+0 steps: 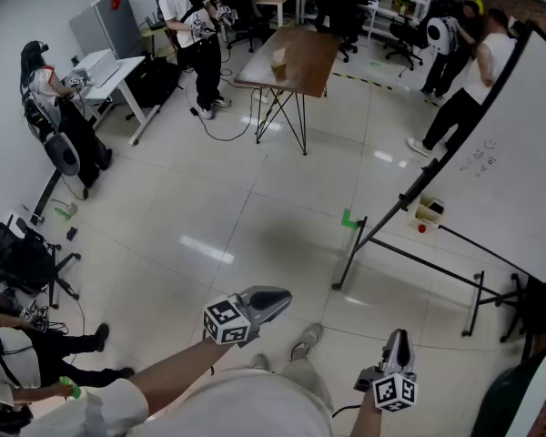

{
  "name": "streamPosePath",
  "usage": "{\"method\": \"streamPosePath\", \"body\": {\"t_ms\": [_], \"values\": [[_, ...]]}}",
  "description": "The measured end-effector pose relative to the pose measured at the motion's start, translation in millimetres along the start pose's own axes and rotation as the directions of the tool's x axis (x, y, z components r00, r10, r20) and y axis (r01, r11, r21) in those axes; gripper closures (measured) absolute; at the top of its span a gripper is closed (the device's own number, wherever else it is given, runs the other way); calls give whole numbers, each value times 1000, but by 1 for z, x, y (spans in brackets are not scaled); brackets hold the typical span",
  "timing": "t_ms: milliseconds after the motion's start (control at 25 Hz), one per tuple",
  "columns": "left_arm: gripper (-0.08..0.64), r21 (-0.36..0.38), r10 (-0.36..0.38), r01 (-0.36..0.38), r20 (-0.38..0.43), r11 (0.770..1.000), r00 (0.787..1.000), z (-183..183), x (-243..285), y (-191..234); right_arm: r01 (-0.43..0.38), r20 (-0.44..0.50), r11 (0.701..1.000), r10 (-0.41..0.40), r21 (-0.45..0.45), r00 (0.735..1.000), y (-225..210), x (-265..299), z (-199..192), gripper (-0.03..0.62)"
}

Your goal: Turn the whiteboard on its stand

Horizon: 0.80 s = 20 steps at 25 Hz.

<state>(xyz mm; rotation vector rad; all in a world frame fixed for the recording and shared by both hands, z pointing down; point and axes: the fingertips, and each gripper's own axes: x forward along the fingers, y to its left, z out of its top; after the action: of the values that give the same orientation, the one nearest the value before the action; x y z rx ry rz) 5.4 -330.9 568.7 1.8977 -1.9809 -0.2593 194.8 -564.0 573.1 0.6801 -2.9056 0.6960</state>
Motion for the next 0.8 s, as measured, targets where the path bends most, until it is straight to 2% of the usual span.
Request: {"method": "streamPosePath", "body": {"t_ms": [200,320,480,560,720,800], "values": [[463,32,-3,3,19,999,1000,38,60,-6,-3,-5,1000,3,27,1000,-28,28,33,537],[471,15,-8,7,39,1000,999,57,93,-4,-21,-10,1000,21,-1,1000,-42,53,47,537],[483,14,-40,40,15,999,999,66,142,-10,-54,5,998,54,-17,999,-68,92,68,537],[479,-2,-42,42,11,999,999,69,160,-10,-72,10,997,73,-30,997,-75,109,76,537],[446,-91,-25,28,26,995,999,77,189,3,-88,5,995,88,-37,996,-81,147,83,537],[439,-82,-26,28,24,996,999,78,200,8,-95,1,995,95,-38,995,-81,160,82,537]]}}
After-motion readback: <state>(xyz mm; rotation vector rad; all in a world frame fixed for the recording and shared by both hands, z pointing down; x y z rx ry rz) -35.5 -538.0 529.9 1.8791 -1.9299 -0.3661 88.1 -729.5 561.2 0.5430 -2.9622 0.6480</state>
